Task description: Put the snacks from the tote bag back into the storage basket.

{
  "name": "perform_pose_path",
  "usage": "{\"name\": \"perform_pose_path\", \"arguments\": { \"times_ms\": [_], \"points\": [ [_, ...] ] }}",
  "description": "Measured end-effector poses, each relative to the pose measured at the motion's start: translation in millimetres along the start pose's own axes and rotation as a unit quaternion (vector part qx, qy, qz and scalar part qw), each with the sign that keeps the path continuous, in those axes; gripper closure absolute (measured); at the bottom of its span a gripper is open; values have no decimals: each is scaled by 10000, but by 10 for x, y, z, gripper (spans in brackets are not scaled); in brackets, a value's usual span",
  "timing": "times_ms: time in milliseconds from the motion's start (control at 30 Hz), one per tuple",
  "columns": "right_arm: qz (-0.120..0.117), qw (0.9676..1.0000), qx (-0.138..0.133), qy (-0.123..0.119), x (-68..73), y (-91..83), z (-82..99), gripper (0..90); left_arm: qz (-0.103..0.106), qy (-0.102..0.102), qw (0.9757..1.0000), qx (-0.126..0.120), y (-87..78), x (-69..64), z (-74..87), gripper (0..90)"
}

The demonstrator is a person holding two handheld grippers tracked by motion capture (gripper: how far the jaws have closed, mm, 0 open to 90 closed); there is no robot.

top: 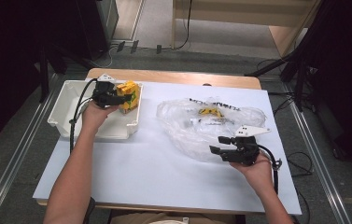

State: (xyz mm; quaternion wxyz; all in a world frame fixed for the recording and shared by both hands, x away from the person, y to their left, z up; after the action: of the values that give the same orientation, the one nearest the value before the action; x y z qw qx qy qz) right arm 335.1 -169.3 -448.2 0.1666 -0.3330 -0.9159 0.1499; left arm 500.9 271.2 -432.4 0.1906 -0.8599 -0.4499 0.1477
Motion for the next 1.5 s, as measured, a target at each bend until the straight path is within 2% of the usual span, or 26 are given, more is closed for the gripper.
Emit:
{"name": "perform_pose_path", "arguments": {
  "times_ms": [67, 167, 267, 400, 500, 600, 800, 967, 1167, 1333, 1500],
  "points": [
    [-1, 10000, -4, -4, -3, 2, -1, 443, 30, -51, 10000, 14, -12, 14, 18, 519],
    [-5, 10000, -6, 4, -6, 4, -4, 443, 40, -22, 10000, 56, -23, 24, 48, 518],
    [-26, 10000, 10, 4, -9, 14, -5, 444, 34, -2, 9998, 200, -10, 17, 85, 512],
    [-43, 10000, 32, -9, -3, 36, -4, 443, -38, 195, 9995, 236, 17, -18, 81, 508],
    [-45, 10000, 46, -10, 0, 37, -5, 444, -65, 35, 9999, 125, 45, 1, 82, 508],
    [-41, 10000, 52, -2, -1, 33, -3, 449, -78, -42, 9999, 73, 64, 16, 78, 507],
    [-28, 10000, 76, -44, 5, 17, 0, 450, -106, 29, 9999, 113, 83, -3, 77, 489],
    [-45, 9999, 80, -58, 10, 9, 2, 454, -75, -357, 9991, 228, 86, 25, 91, 442],
    [-44, 9999, 75, -66, 11, 8, 0, 454, -214, -232, 9990, 312, 47, 18, 75, 389],
    [-42, 9999, 92, -98, 13, 7, 0, 454, -172, -219, 9987, 420, 4, 15, 72, 382],
    [-42, 9999, 97, -97, 18, 3, 0, 454, -127, -321, 9984, 455, -73, 21, 60, 375]
  ]
}}
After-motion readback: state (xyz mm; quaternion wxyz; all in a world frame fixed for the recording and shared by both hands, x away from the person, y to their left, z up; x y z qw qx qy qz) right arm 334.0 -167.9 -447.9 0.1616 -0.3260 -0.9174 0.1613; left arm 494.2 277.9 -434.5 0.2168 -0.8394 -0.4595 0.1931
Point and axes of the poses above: each handheld gripper's, and its own axes: y roughly forward along the jaws, z roughly out of its underside, x roughly to its left, the point moved 3 cm from there along y, roughly forward along the jaws, and after that the axes turned 12 degrees about -x, right-handed, at the moved point
